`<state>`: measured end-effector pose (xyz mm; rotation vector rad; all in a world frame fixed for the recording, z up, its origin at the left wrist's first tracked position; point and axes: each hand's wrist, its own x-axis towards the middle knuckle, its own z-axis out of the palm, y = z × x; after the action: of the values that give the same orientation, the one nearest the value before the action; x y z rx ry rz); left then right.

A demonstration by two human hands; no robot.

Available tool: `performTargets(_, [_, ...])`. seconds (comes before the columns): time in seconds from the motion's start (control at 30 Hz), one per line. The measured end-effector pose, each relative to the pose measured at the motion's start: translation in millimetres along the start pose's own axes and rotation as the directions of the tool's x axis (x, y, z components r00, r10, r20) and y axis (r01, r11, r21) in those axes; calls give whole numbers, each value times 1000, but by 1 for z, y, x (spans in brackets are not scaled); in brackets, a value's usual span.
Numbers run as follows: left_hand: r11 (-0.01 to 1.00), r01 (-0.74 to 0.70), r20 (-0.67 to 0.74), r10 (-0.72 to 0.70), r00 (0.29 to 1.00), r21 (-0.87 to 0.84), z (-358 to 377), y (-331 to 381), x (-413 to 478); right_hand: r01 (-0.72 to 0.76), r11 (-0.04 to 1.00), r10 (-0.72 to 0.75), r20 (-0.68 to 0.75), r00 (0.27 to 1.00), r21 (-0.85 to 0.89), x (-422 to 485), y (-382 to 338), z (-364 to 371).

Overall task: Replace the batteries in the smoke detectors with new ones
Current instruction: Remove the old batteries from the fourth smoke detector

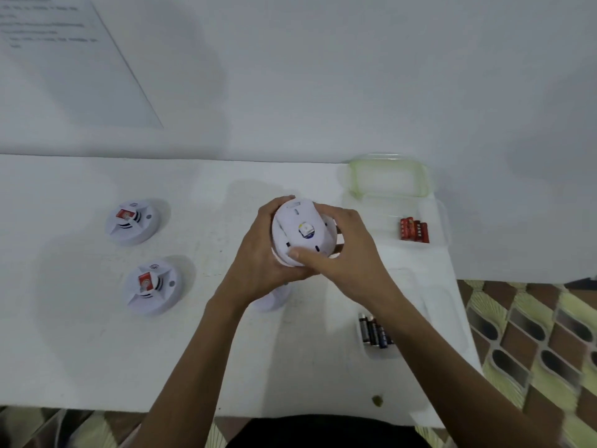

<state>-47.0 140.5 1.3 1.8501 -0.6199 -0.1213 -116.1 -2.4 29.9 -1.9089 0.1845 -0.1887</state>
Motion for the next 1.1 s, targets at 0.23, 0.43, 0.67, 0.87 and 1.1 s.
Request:
performTargets(0.23, [988,-46,88,33,996,146,33,14,-4,40,998,-40,-1,999,-40,-17,27,-28])
performTargets(0.43, [976,12,98,-34,995,218,50,22,-7,15,999,-17,41,999,34,-18,30,-53])
performTargets(0.67, [961,120,-14,-120,993,249,51,15,-10,136,990,-140,-94,986,-46,-10,41,-90])
performTargets(0.87, [980,-18,-50,29,998,197,34,18,-9,126,927,-54,208,977,-354,10,65,-98])
performTargets(1.1, [976,9,-97,12,995,216,24,3,-8,337,633,-61,389,919,-697,23,93,-60])
